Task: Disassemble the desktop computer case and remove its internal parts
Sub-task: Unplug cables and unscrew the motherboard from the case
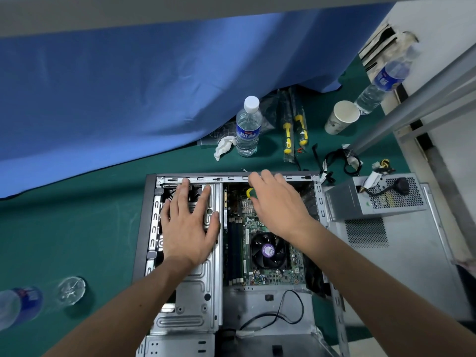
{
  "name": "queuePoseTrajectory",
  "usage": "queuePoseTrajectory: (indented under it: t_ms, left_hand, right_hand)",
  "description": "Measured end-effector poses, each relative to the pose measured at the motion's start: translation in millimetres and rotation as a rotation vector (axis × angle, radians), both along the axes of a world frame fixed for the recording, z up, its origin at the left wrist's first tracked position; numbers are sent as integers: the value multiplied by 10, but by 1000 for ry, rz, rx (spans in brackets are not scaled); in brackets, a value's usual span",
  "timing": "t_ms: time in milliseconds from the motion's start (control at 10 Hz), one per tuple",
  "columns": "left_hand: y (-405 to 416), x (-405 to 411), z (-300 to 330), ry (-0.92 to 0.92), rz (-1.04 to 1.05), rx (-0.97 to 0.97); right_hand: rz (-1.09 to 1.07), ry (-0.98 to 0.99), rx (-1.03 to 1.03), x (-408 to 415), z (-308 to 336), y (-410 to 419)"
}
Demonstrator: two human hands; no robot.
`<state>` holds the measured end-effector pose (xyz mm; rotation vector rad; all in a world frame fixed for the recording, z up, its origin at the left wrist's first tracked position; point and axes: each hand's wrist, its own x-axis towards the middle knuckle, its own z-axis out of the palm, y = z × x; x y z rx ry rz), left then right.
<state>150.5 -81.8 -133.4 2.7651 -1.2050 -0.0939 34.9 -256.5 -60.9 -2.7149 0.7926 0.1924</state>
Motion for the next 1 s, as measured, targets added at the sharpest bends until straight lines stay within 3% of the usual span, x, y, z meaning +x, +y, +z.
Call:
queuePoseTrajectory:
  t_ms: [100, 300, 500, 700, 900, 1000]
  left_hand:
    - [5, -1, 0, 4, -1, -4]
    - [1, -5, 1, 1, 0, -4]
    - [2, -1, -2, 4, -2, 0]
    - [2, -2, 3, 5, -3, -10]
    - [10, -2, -10, -3, -7, -3]
    - [8, 1, -15, -6, -9, -6]
  right_hand:
    - [50, -9, 71, -7, 24, -23]
    - [-179, 107, -100, 6, 16, 14]
    - [88, 6, -27, -42, 12, -47]
    - [-174, 139, -135, 32, 35, -13]
    - [38, 13, 22, -21, 21, -84]
    - [-105, 75, -37, -3, 34, -35]
